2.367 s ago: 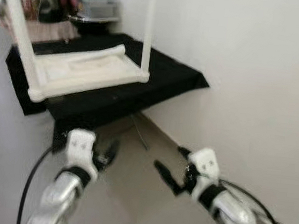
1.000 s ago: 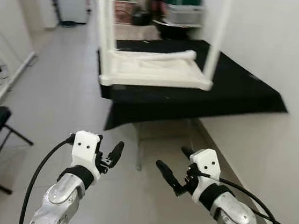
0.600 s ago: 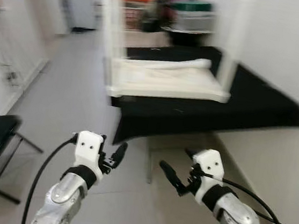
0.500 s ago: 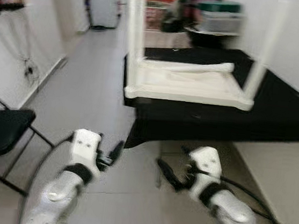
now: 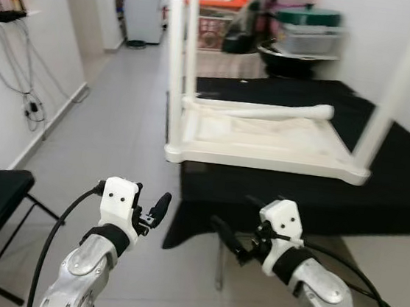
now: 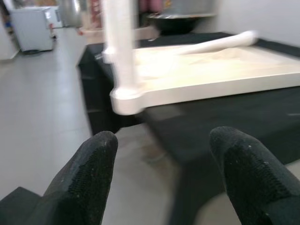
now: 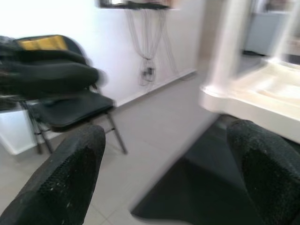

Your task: Building children table

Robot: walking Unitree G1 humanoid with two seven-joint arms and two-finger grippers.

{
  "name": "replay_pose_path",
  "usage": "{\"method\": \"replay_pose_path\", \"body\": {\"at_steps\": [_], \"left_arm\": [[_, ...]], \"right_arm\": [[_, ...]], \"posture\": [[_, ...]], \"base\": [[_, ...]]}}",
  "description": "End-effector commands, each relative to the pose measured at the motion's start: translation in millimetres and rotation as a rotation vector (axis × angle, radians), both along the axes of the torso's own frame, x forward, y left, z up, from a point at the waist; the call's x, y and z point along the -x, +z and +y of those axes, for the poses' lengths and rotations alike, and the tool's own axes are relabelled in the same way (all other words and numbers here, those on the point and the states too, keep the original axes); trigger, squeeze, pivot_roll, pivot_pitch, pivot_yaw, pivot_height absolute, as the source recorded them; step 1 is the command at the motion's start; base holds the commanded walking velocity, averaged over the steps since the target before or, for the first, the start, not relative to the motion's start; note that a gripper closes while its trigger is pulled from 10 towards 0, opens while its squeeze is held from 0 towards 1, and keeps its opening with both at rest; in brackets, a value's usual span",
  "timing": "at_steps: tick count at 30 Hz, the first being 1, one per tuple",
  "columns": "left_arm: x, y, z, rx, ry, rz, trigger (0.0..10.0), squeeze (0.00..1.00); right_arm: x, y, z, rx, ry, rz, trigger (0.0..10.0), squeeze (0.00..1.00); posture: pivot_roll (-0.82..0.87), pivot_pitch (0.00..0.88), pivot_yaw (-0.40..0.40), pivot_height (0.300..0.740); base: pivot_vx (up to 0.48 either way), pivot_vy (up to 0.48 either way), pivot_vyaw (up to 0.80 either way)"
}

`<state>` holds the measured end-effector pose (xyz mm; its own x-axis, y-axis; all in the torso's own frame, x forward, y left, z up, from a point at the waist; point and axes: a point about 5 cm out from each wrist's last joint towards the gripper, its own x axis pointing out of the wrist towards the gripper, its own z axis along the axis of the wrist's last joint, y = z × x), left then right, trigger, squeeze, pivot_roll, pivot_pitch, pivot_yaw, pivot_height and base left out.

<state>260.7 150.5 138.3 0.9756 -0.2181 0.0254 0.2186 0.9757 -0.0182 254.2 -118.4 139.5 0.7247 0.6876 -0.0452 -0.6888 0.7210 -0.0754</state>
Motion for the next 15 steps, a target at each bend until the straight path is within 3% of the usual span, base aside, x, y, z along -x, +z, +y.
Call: {"method": "replay_pose_path", "body": {"at_steps": [1,6,10,15], "left_arm": [[-2.1,2.0,-3.3,-0.009,-0.016,-0.007,10.0,0.00],[-0.4,1.6,-4.9,-0.007,-0.012,-0.008,10.0,0.00],[0.5,1.2,-6.5,-0.003,-0.014,-0.009,10.0,0.00],[1.7,0.8,-6.8,-0.005,-0.019,-0.011,10.0,0.00]], "right_arm": [[1.1,2.9,-5.6,0.009,0.012,-0.014,10.0,0.00],[-0.4,15.2,-8.8,0.095,0.165,-0.037,10.0,0.00],[-15.7,29.5,-13.0,0.149,0.168,-0.085,10.0,0.00],[-25.8,31.7,-14.3,0.174,0.112,-0.115,10.0,0.00]], "posture": [[-0.10,0.000,-0.013,0.740],[-0.09,0.000,-0.028,0.740],[-0.08,0.000,-0.040,0.740],[-0.06,0.000,-0.046,0.740]], "base": [[0.386,0.000,0.00],[0.384,0.000,0.00],[0.384,0.000,0.00],[0.384,0.000,0.00]]}}
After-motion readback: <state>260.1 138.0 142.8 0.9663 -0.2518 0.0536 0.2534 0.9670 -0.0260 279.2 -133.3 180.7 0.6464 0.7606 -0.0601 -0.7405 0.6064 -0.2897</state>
